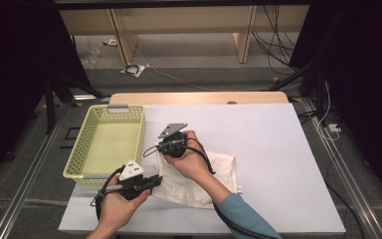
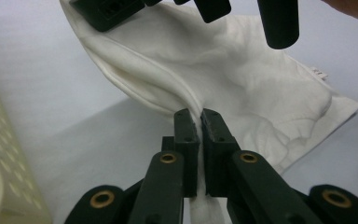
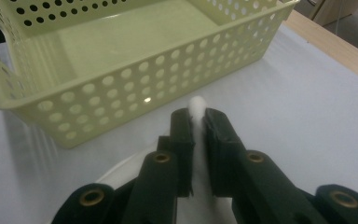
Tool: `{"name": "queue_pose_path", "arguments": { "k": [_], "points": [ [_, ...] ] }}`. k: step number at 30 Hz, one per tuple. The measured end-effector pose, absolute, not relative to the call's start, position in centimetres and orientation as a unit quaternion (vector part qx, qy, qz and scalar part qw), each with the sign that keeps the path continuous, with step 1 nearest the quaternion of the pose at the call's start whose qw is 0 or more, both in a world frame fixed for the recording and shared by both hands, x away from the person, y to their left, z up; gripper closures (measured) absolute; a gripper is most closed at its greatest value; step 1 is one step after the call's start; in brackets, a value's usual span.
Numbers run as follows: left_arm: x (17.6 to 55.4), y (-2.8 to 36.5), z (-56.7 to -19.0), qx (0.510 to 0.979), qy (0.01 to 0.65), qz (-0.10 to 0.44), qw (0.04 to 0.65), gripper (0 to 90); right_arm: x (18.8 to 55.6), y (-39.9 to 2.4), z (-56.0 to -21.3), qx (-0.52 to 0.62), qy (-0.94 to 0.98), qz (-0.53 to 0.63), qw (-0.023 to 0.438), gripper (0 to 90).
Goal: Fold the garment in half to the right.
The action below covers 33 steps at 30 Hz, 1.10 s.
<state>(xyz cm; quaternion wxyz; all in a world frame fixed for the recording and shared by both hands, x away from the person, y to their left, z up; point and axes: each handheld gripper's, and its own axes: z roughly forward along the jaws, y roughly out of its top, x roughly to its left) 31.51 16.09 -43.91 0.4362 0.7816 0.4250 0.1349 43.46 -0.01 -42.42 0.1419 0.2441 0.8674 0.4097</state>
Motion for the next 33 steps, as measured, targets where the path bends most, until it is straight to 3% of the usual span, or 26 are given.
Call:
{"name": "queue_pose_path", "arguments": {
  "k": [33],
  "points": [
    [31.8,18.4,-41.5,0.755,0.443,0.151,0.459,85.6,43.9,1.7,-40.3,0.235,0.846,0.451,0.164,82.6]
  ]
}}
